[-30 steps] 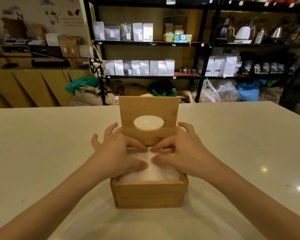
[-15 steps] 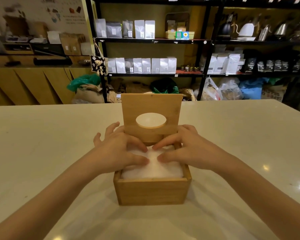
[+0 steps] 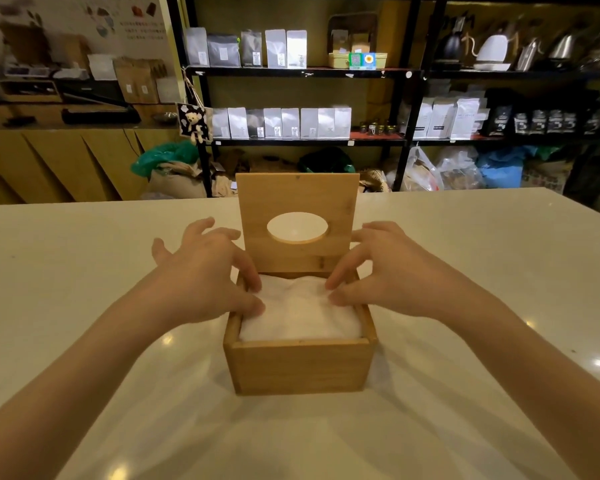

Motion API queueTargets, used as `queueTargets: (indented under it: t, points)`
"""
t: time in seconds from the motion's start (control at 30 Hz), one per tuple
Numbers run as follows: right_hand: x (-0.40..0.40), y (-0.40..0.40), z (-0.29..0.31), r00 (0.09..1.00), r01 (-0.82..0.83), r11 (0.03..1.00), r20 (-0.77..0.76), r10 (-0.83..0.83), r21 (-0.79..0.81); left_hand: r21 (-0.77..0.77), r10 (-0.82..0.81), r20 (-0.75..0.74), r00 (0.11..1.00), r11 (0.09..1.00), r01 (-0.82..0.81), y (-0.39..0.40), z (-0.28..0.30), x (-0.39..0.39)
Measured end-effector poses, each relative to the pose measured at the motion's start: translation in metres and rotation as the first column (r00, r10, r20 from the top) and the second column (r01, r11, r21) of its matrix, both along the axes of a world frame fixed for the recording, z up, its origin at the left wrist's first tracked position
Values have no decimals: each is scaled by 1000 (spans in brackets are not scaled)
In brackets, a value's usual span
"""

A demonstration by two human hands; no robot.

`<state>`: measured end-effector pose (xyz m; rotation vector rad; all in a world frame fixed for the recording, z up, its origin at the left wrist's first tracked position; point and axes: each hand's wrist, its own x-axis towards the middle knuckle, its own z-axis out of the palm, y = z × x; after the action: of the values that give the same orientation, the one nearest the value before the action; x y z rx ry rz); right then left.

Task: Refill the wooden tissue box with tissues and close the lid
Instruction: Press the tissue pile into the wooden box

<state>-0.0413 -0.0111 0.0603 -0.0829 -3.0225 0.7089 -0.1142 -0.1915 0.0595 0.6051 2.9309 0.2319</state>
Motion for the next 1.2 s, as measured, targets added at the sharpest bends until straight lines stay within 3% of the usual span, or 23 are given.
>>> queueTargets:
  t: [0.33,0.43,0.53,0.67,0.77,1.0,1.2]
  points:
    - [-2,-5,-6,994,-29,981,113,7,190,-66,-15,27,1000,998,17,9,-7,3]
    - [-5,2,3,996,-49,998,83,46,40,88,-60,51,997,995,55,1,4,1]
    - [-2,16,20,998,-28,981,-67,15,-194,426,-22,-50,998,904,41,-9,22,1]
    - [-6,19,15,864,-91,992,-503,34,-90,582,-24,-334,942,781,226,-14,29,1]
    - [-17,15,1,774,-139,990,-621,126,28,553,-115,-431,895,750,363,-13,22,-3]
    - [-26,13,-9,758,-27,959,-620,204,283,281,-173,-526,832,889,362,-6,2,-17]
    - [-21,12,-4,747,37,942,-636,196,334,302,-171,-545,821,874,382,-4,4,-7]
